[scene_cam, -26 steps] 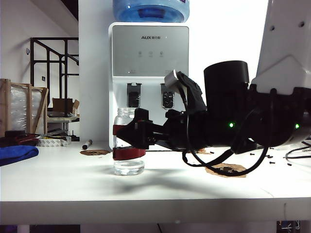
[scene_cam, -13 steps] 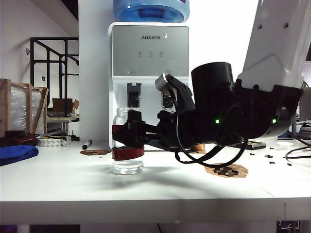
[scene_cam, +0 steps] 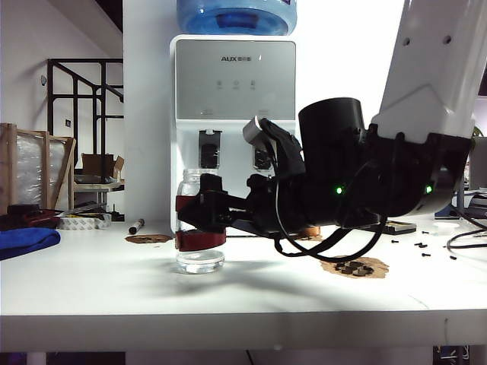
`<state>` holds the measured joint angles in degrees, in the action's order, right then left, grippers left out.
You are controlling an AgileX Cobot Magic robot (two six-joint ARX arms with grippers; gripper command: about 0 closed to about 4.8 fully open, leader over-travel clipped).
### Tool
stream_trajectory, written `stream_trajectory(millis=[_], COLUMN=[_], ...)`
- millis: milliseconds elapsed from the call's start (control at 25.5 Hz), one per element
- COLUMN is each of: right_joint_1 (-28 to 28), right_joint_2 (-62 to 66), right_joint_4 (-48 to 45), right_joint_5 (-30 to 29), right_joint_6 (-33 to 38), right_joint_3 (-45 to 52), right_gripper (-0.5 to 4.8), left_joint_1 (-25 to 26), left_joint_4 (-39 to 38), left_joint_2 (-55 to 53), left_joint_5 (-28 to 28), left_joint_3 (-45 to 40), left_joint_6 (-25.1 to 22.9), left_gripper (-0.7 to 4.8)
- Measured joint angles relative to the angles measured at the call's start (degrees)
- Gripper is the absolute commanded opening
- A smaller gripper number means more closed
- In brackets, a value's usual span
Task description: Pick up the water bottle with two loops of red belts, then reach the front water dispenser and gently press the gray-black baffle horizontally to get a little water.
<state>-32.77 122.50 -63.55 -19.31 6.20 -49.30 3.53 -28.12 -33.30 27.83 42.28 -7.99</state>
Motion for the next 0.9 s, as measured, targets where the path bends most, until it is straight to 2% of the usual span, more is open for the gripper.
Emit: stream_trajectory(millis=[157, 196, 549, 627, 666, 902], right_joint_1=[-0.09, -0.33, -0.7, -0.7, -0.7, -0.72], right_joint_2=[0.09, 0.13, 0.13, 0.13, 0.13, 0.13], right_joint_4=[-1.73, -2.8, -3.82, -3.8, -3.78, -0.96], right_joint_5=[-1.57, -1.95, -1.68, -1.68, -1.7, -1.73], right_joint_6=[-0.11, -0.13, -0.13, -0.13, -0.15, -0.13], right_joint_3=[0.0, 0.0, -0.04, -0.04, -0.04, -0.04], right_gripper=[3.64, 3.42, 3.42, 4.21, 4.79, 4.79], left_joint_1=[0.0, 0.0, 0.0, 0.0, 0.0, 0.0], left_joint_4=[0.0, 0.02, 0.0, 0.0, 0.0, 0.0], left_joint_2=[0.0, 0.0, 0.0, 0.0, 0.0, 0.0], left_joint_5=[0.0, 0.0, 0.0, 0.0, 0.0, 0.0], left_joint_3=[0.0, 0.0, 0.0, 0.0, 0.0, 0.0], left_joint_6=[-0.04, -0.04, -0.04, -0.07, -0.07, -0.13], left_gripper=[-0.04, -0.04, -0.04, -0.04, -0.04, -0.04])
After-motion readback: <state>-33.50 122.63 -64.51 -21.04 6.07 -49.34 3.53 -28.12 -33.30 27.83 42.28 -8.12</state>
